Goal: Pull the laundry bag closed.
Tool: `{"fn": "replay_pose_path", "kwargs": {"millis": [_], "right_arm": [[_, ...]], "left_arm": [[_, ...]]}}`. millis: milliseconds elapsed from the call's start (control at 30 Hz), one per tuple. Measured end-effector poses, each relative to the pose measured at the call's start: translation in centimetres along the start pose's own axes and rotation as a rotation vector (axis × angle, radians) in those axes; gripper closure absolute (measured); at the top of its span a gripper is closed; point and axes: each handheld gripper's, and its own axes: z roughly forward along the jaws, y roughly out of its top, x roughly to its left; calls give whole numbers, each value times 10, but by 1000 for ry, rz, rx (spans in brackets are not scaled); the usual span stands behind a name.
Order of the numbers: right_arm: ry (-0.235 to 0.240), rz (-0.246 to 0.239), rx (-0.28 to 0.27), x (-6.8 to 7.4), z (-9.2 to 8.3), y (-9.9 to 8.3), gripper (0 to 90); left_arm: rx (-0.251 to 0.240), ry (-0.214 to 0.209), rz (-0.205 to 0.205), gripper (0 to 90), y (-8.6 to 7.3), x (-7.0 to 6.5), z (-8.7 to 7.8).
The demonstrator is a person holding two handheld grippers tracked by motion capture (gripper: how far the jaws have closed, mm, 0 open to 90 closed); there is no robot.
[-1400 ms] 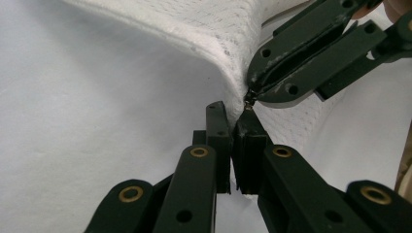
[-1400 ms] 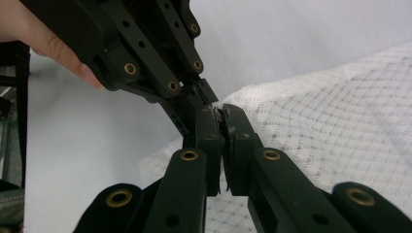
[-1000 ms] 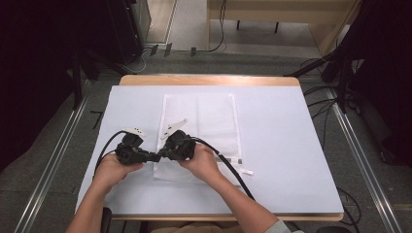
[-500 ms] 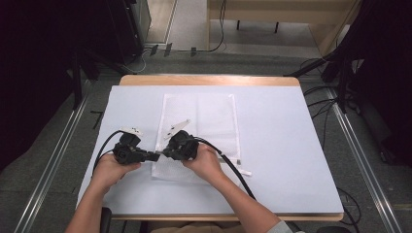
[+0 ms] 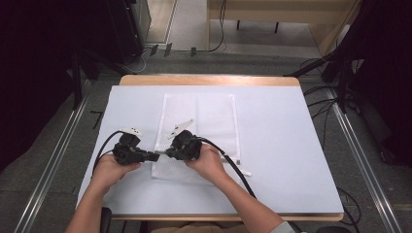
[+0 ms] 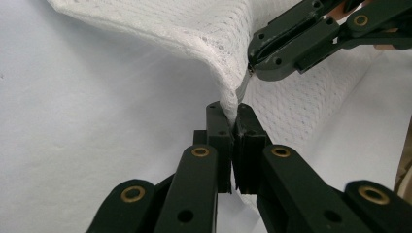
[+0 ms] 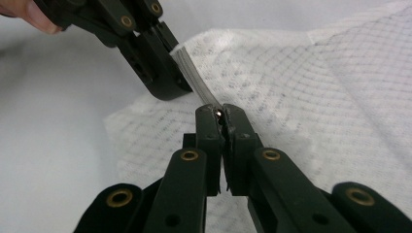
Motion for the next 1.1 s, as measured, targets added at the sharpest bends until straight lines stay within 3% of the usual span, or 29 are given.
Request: {"fn": "replay_pose_path", "kwargs": {"millis": [1100], "right_arm": [[-6,50,12,-13,-11,-15,885]], "left_arm": [[5,-1,13,880,-1,0,-2]]}}
